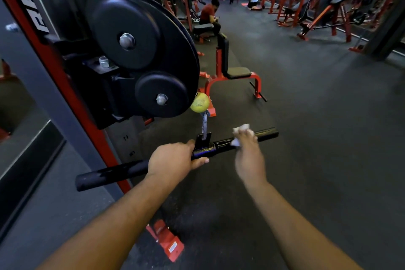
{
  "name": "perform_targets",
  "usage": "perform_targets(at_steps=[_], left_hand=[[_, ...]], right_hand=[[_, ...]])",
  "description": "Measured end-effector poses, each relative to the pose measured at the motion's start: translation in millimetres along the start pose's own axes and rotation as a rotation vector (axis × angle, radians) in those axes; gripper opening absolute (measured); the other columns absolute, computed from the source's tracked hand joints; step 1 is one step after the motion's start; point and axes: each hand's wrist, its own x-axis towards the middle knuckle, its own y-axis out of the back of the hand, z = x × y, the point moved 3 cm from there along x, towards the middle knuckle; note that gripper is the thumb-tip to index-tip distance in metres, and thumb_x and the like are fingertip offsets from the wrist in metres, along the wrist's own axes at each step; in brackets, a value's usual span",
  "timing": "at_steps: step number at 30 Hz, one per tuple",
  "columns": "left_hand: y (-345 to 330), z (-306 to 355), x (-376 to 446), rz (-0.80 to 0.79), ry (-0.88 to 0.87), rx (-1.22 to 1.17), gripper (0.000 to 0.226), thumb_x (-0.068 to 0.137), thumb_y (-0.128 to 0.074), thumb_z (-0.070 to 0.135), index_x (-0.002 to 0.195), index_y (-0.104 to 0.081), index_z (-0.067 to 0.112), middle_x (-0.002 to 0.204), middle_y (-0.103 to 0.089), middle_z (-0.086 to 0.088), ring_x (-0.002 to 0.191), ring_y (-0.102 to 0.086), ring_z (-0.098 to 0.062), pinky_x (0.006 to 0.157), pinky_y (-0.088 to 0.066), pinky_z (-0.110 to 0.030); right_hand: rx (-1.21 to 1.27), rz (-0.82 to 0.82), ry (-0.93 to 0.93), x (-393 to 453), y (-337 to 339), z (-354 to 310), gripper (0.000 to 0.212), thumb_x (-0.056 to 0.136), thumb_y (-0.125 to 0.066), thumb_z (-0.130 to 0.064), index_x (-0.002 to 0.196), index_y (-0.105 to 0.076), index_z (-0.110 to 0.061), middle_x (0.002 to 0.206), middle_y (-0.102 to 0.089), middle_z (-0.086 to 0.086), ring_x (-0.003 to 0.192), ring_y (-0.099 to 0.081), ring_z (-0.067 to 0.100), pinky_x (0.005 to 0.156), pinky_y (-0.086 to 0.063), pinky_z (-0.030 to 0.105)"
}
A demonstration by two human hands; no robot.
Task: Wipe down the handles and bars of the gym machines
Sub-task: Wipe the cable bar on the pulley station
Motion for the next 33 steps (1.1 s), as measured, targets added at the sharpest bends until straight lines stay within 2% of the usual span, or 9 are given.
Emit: perform_targets(at_steps=[3,6,12,17,22,25,29,31,33], left_hand=[[0.7,-4.4,0.5,0.012,0.001,0.024,0.066,0.092,-0.037,0.081,0.129,-0.052,0.029,0.093,-0.066,0.003,0.081,-0.068,-0.017,0.063,-0.055,-0.034],[1.7,-4.7,-0.6,0.016,-0.009,0.014,0.064,0.092,-0.038,0.08,0.129,-0.052,0.03,0.096,-0.067,0.003,0.084,-0.068,-0.018,0.06,-0.049,-0.033],[-1.1,4.0,0.4,-0.025,0.0,-0.03,0.068,0.092,-0.032,0.082,0.131,-0.051,0.029,0.085,-0.056,0.007,0.082,-0.066,-0.016,0.056,-0.044,-0.033],[-1.1,6.1,-1.4,-0.027,0.012,-0.065,0.067,0.093,-0.034,0.081,0.133,-0.049,0.029,0.087,-0.055,0.009,0.076,-0.06,-0.014,0.057,-0.046,-0.032],[1.2,-0.6,0.5,0.013,0.025,-0.017,0.062,0.094,-0.04,0.076,0.133,-0.05,0.03,0.091,-0.064,0.005,0.081,-0.067,-0.016,0.062,-0.053,-0.033],[0.1,-0.8,0.1,0.008,0.033,-0.019,0.061,0.095,-0.041,0.075,0.133,-0.049,0.029,0.092,-0.063,0.005,0.083,-0.068,-0.017,0.061,-0.05,-0.032],[-4.7,3.4,0.1,0.006,0.03,-0.046,0.067,0.091,-0.033,0.083,0.127,-0.051,0.029,0.083,-0.06,0.006,0.076,-0.067,-0.016,0.065,-0.059,-0.035],[-6.3,6.9,0.1,-0.002,0.033,-0.066,0.069,0.09,-0.031,0.084,0.129,-0.05,0.03,0.081,-0.057,0.007,0.076,-0.067,-0.016,0.065,-0.059,-0.036],[-8.0,10.6,-1.3,-0.003,0.028,-0.085,0.07,0.09,-0.031,0.085,0.131,-0.05,0.031,0.083,-0.059,0.007,0.076,-0.067,-0.016,0.066,-0.059,-0.036]], right_hand=[[0.208,-0.102,0.116,-26.4,-14.5,-42.1,0.054,0.092,-0.051,0.007,0.143,-0.057,-0.01,0.155,-0.046,0.002,0.151,-0.03,0.017,0.125,-0.023,0.04],[0.414,-0.165,0.155,-19.0,2.9,-35.2,0.05,0.094,-0.049,-0.002,0.141,-0.06,-0.016,0.152,-0.049,-0.006,0.147,-0.035,0.007,0.122,-0.029,0.04],[0.233,0.294,-0.206,29.8,66.0,52.4,0.05,0.094,-0.052,0.001,0.139,-0.062,-0.018,0.136,-0.065,0.01,0.13,-0.057,0.033,0.112,-0.043,0.046],[0.013,0.05,-0.025,13.8,13.9,18.3,0.054,0.088,-0.05,0.011,0.136,-0.061,-0.009,0.148,-0.055,0.01,0.144,-0.042,0.033,0.118,-0.035,0.051],[0.294,-0.051,0.099,-31.7,-17.2,-51.5,0.051,0.095,-0.051,0.005,0.143,-0.057,-0.011,0.155,-0.041,-0.004,0.15,-0.027,0.008,0.124,-0.023,0.027],[0.576,-0.09,0.121,-39.9,0.1,-61.8,0.042,0.101,-0.053,0.001,0.141,-0.06,-0.011,0.15,-0.053,-0.001,0.144,-0.042,0.008,0.117,-0.036,0.026],[0.794,0.324,-0.262,-18.5,33.0,5.9,0.041,0.096,-0.049,-0.013,0.133,-0.066,-0.009,0.116,-0.072,-0.011,0.097,-0.066,0.003,0.077,-0.051,0.026],[0.701,0.486,-0.493,-2.8,37.4,49.3,0.052,0.09,-0.043,-0.014,0.136,-0.065,-0.027,0.12,-0.07,-0.021,0.107,-0.066,0.009,0.096,-0.054,0.047],[0.59,0.47,-0.584,9.9,27.9,63.5,0.058,0.091,-0.041,-0.012,0.137,-0.06,-0.043,0.137,-0.065,-0.009,0.122,-0.062,0.02,0.11,-0.044,0.056]])
